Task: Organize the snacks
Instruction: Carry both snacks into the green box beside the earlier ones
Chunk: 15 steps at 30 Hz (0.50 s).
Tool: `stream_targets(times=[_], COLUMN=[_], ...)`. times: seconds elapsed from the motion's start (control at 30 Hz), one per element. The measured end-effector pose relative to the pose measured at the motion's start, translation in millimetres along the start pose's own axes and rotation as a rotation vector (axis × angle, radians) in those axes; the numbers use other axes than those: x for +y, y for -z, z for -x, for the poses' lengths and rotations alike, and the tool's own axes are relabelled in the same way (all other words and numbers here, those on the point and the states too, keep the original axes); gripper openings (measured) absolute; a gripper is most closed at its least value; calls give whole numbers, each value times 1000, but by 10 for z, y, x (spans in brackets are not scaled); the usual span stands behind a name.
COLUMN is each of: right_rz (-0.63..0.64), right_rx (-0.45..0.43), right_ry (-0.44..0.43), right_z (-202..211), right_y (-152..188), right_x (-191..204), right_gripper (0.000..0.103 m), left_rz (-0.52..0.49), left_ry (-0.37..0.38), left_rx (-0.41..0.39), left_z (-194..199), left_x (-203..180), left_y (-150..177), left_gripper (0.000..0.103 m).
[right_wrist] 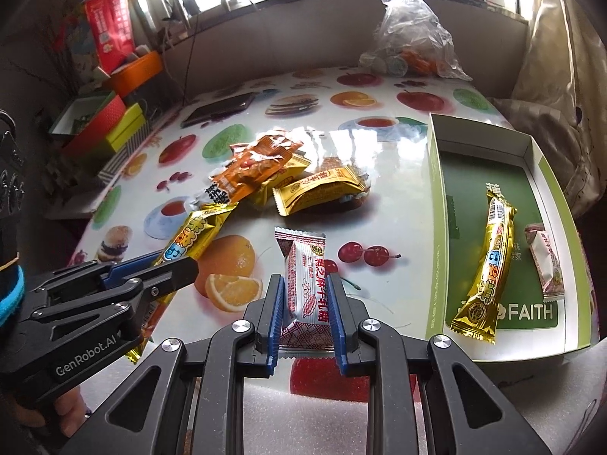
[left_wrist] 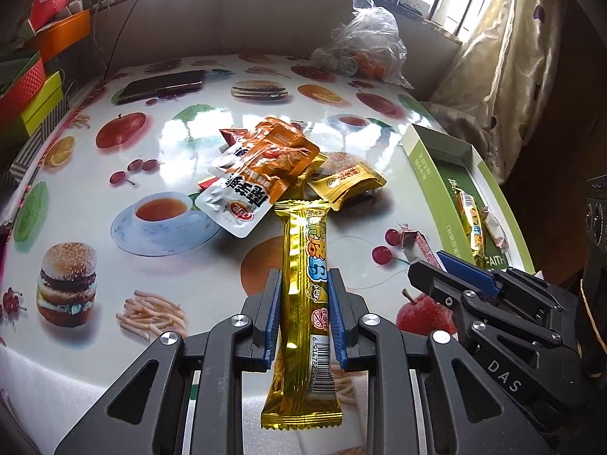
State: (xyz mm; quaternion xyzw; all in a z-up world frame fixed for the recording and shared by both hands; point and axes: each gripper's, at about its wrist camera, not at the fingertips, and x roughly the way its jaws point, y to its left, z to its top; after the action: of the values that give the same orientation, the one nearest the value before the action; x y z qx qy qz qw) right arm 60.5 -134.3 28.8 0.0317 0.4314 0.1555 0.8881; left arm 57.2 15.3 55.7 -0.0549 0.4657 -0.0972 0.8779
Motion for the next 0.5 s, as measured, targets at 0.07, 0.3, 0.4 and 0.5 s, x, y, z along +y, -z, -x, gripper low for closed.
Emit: stream_targets(times=[0.07, 0.3, 0.4, 0.5], right_rz=[-4, -29, -45, -59], right_rx=[-10, -52, -65, -77], right_ry=[4, 26, 38, 50], right_z=[44, 211, 273, 322], right_y=[-5, -51, -67, -83], right_x=[-20, -141, -229, -307], right_gripper=[22, 22, 22, 22], left_rz=[-10, -48, -66, -82], left_ry=[6, 27, 40, 54], left_rx=[-9, -32, -32, -33], left_z=[24, 76, 70, 51], left_x=[-43, -217, -301, -396], left_y=[-25, -112, -136, -177], left_gripper=[24, 24, 24, 24])
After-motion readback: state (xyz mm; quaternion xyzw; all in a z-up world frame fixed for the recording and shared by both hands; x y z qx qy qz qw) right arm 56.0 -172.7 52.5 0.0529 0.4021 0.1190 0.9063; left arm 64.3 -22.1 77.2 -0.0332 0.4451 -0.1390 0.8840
